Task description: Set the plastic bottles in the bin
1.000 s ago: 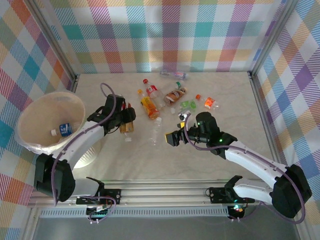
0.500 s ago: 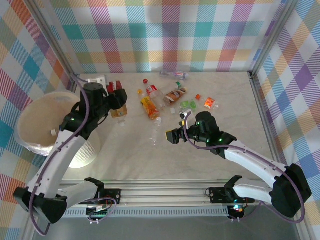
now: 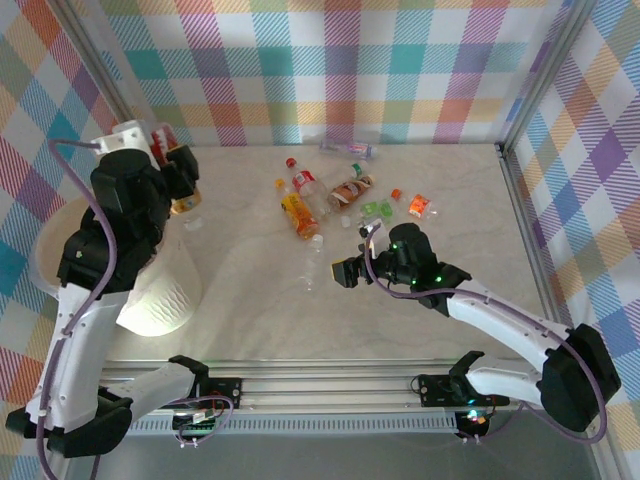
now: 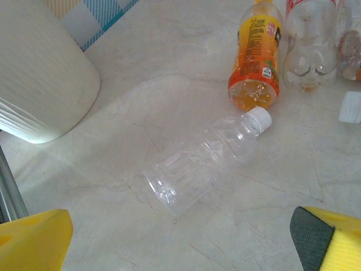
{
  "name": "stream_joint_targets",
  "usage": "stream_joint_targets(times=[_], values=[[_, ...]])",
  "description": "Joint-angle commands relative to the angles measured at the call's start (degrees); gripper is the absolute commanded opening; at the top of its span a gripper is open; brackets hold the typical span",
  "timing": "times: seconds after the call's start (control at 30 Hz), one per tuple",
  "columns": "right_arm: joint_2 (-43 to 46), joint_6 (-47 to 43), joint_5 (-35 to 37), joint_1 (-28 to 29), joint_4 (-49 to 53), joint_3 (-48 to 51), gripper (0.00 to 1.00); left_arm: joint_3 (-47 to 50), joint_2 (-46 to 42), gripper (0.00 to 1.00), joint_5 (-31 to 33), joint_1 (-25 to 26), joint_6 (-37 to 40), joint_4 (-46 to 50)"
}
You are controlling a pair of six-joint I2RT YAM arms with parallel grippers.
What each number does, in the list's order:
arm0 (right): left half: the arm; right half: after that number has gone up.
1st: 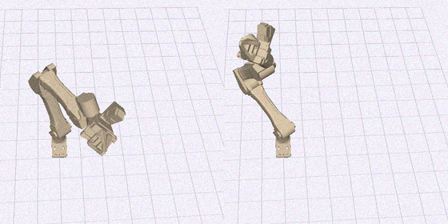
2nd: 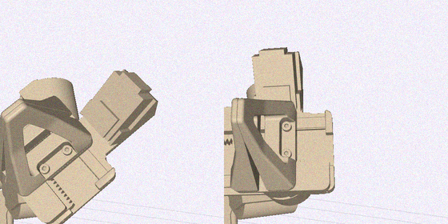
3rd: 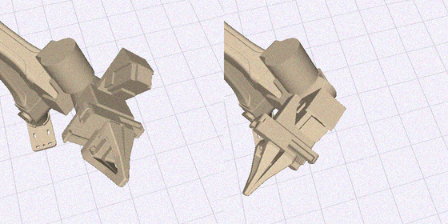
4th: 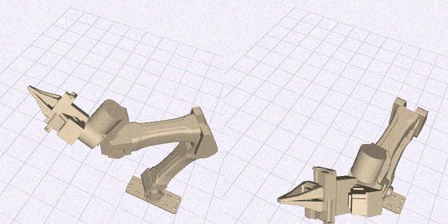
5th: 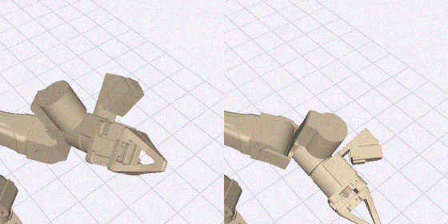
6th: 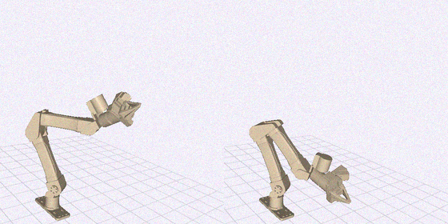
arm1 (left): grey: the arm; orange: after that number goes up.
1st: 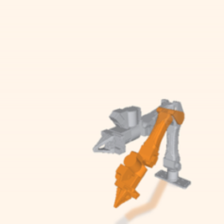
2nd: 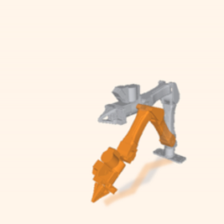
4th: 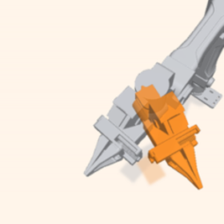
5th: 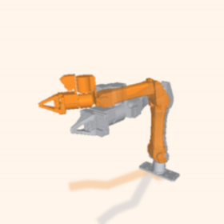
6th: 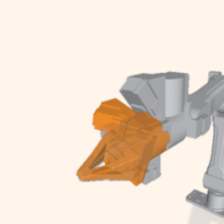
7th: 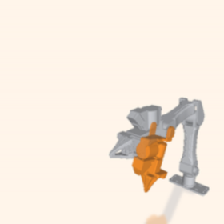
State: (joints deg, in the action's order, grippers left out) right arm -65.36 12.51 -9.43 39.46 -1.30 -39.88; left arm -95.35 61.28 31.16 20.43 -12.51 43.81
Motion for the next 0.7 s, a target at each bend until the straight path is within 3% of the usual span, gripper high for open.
stream_joint_targets(times=[0.0, 0.13, 0.27, 0.37, 0.5, 0.67], values=[[-0.6, -1.6, -0.1, 0.4, -1.4, -2.2, 1.00, -4.2, 0.1, 0.50, 14.9, -1.1, 1.6, 4.2], [-0.8, -1.6, -0.2, 0.4, -1.3, -2.4, 1.00, -6.6, 0.7, 0.50, 19.2, -4.3, 2.5, 5.5], [-0.4, -1.3, -0.2, 0.4, -1.0, -2.2, 1.00, -7.7, 2.0, 0.51, 20.3, -11.0, 2.6, 9.7], [0.1, -1.5, 0.1, 0.4, -0.5, -2.0, 1.00, -6.3, 1.8, 0.50, 17.3, -18.0, 1.1, 13.0], [1.0, -1.9, 0.6, 0.4, -0.1, -1.4, 1.00, -1.6, -0.9, 0.50, 8.2, -28.1, -1.8, 14.8], [1.7, -2.1, 0.9, 0.4, 0.2, -0.9, 1.00, 3.5, -3.1, 0.50, 3.8, -34.3, -3.4, 16.9]])
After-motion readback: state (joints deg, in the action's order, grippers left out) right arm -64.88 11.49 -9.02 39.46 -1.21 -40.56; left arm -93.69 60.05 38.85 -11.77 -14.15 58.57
